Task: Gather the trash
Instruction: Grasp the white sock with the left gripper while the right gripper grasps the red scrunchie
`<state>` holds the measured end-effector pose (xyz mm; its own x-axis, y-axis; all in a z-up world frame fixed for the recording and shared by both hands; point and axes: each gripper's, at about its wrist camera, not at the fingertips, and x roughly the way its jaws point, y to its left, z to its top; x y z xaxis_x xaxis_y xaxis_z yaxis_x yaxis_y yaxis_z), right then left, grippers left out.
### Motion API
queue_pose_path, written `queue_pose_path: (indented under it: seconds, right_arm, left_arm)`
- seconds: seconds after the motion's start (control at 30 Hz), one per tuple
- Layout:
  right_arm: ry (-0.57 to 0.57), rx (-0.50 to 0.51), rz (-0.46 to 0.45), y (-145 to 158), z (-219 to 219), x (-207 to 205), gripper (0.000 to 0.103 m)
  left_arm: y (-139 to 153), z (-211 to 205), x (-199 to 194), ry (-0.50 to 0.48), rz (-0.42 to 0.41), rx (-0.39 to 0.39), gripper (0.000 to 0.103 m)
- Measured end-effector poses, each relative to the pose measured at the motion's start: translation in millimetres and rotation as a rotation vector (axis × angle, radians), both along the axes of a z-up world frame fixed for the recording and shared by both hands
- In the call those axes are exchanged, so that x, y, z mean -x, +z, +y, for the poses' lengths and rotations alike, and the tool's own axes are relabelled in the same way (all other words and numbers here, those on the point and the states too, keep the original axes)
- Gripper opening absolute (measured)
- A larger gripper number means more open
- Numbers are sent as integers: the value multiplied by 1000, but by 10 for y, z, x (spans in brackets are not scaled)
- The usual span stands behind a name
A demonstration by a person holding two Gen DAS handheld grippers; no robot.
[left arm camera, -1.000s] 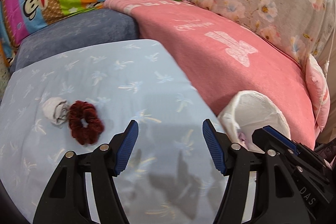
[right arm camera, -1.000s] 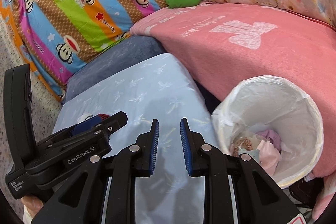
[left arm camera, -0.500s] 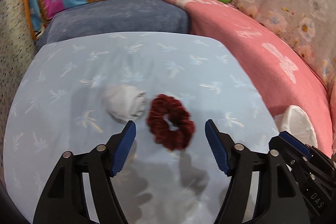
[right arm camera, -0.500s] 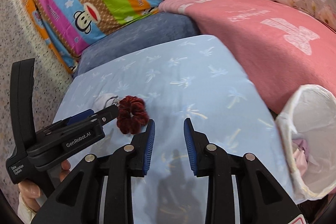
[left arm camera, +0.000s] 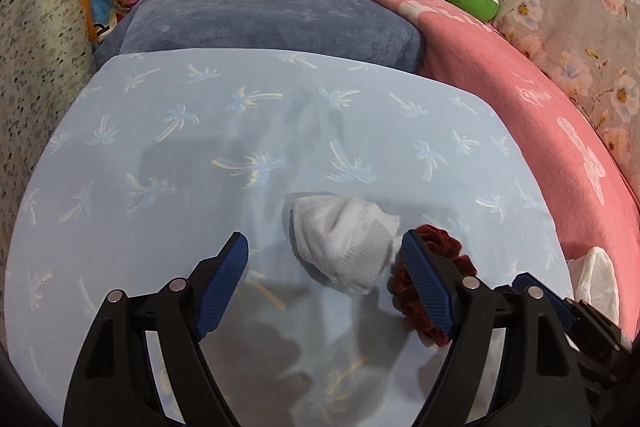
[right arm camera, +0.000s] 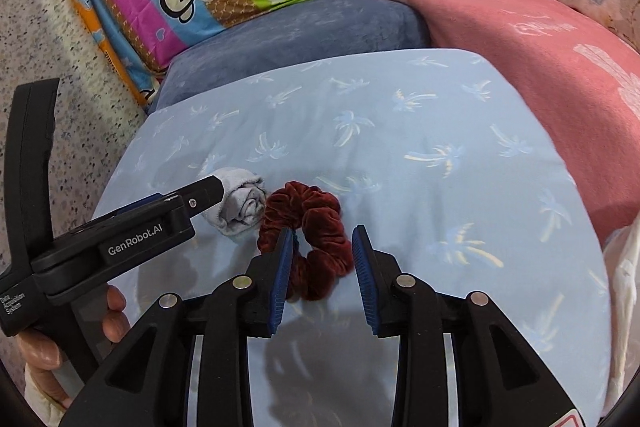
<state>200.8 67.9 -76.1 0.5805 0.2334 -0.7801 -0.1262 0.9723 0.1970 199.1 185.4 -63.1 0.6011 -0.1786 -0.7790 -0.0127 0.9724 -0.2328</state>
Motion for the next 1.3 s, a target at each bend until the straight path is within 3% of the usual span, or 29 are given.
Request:
queue_pose_path:
  seconds: [0.4, 0.7, 0.83, 0.93, 1.03, 1.3]
  right_arm:
    - [-7, 5, 69, -372, 77, -226, 32]
    - [-15, 1, 51, -402, 71, -235, 31]
    - [-11, 11, 44, -403, 78, -229, 31]
    - [-15, 17, 48, -401, 62, -219, 26]
    - [-20, 1, 63, -394, 23, -208, 19]
    - [-36, -23, 63, -309, -83, -41, 15]
  left_arm:
    - [-208, -5, -186, -40, 24, 41, 76]
    - [-268, -36, -215, -55, 25, 56, 76]
    - [-266, -66, -207, -77, 21, 66, 64]
    - [-244, -114, -191, -105, 22, 86, 48]
    - [-200, -154, -160, -111, 11, 74, 41]
    - [-69, -264, -48, -118, -2, 68, 39]
